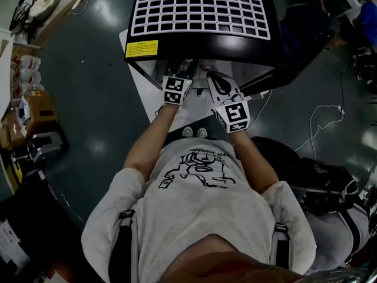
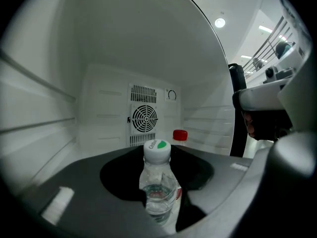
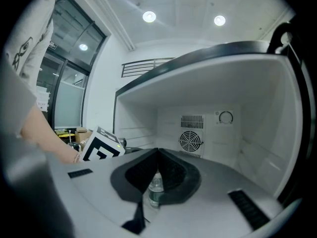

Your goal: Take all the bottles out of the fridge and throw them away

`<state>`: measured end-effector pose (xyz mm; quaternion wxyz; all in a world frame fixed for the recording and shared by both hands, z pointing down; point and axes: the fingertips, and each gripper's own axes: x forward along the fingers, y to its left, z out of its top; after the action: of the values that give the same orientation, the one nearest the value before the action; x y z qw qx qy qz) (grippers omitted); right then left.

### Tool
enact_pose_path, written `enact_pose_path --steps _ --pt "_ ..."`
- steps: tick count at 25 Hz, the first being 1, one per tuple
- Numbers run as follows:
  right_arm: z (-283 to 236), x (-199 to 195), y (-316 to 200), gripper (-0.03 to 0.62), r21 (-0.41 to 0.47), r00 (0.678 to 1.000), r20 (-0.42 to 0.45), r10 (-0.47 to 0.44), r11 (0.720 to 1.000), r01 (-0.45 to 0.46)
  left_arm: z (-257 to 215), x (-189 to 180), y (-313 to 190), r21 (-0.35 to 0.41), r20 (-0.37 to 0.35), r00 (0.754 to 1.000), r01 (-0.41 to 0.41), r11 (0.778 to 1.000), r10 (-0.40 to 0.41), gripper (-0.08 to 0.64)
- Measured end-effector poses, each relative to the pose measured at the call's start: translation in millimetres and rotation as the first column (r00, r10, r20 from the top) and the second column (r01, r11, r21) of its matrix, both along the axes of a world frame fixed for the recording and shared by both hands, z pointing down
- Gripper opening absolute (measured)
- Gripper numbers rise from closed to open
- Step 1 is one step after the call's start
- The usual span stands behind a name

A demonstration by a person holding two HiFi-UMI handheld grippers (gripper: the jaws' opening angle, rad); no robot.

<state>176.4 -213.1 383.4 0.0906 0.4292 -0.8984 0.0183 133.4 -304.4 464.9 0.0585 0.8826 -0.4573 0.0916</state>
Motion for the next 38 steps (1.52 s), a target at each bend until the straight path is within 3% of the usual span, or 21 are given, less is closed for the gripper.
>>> enact_pose_path --steps 11,38 --pt "-5 0 2 0.009 0.004 1.000 0.014 0.010 1.000 -0.010 -23 3 26 0.011 -0.015 1.000 -0.026 1.000 0.026 0.163" --pt "-56 15 34 0.008 -0.012 0.997 0.066 0.033 0.999 -0.033 -133 22 112 0.096 -0.041 0.988 -0.145 0.985 0.149 0.163"
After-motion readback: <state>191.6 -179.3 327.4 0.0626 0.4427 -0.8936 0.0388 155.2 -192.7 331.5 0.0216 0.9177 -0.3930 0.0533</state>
